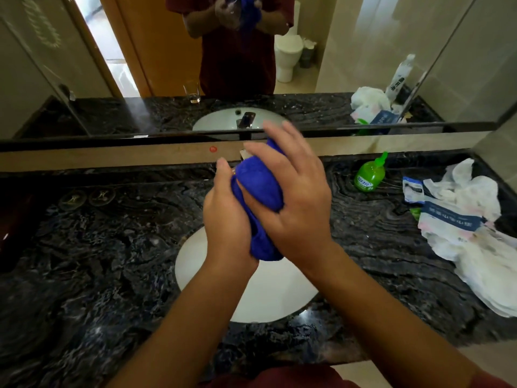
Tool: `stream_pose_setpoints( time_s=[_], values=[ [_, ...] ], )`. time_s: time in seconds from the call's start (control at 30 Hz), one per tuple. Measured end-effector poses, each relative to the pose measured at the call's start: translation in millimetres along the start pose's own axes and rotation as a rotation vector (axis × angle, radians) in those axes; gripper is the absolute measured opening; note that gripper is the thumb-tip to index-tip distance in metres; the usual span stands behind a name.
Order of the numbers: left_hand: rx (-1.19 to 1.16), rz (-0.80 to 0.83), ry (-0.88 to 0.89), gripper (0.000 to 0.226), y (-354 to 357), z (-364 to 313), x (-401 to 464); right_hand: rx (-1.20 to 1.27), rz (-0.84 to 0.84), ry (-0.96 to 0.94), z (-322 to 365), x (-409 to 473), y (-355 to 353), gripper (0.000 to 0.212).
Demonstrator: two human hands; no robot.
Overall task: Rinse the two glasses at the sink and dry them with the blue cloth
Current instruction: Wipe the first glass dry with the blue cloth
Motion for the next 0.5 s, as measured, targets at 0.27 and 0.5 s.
stream_pose_setpoints(
  time_s=[0.27, 0.5],
  values=[
    [0.132, 0.199, 0.153, 0.057, -2, -13, -5, 0.182, 0.519, 0.319, -6, 35, -10, 0.03],
    [0.052, 0.21, 0.088, 0.05, 2, -6, -8, 1.052, 0.586, 0.832, -41, 24, 1, 0.051]
  ],
)
Point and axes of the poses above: each hand's wrist, its own x-axis towards the middle knuckle, its own y-axis out of the palm, z = x × y, the point moved 5 cm from there along x, towards the middle knuckle, and after that the axes turned 12 degrees about x, right-handed, at the moved point
